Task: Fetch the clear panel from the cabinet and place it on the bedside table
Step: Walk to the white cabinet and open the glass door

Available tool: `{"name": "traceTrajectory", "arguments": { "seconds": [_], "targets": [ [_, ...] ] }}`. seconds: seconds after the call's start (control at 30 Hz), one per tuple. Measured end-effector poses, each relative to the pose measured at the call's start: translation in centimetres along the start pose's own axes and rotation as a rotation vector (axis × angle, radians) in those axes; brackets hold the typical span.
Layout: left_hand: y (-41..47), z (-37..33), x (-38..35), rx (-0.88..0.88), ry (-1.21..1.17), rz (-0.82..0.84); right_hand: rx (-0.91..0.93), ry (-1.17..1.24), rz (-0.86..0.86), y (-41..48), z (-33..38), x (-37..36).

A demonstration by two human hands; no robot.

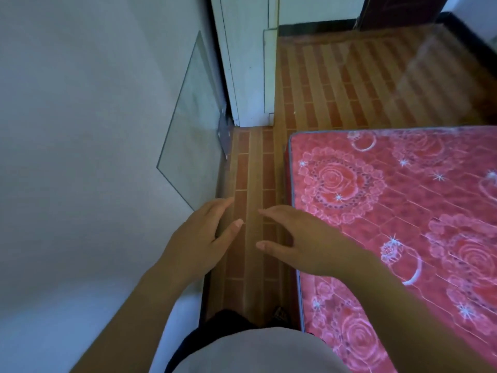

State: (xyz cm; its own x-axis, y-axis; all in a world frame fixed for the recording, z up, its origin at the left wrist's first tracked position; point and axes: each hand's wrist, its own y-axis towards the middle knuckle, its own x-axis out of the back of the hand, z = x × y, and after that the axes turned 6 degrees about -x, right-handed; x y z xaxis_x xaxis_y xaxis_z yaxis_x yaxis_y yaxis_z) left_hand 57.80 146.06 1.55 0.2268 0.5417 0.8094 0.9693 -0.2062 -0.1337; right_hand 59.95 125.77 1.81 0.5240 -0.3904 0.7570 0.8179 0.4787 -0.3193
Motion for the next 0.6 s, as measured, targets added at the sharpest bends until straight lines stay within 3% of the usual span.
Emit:
{"name": "traceTrajectory", "arguments": {
  "seconds": [0.27,0.6],
  "targets": [
    [14.8,4.5,3.7,-0.055,-0.047,0.003,-0.065,0.004,0.067,14.5,-2.8,6.0],
    [38.6,7.5,13.4,-0.214,-0.012,0.069,-0.167,0.025,-0.163,32.9,-3.9,18.8]
  ]
}}
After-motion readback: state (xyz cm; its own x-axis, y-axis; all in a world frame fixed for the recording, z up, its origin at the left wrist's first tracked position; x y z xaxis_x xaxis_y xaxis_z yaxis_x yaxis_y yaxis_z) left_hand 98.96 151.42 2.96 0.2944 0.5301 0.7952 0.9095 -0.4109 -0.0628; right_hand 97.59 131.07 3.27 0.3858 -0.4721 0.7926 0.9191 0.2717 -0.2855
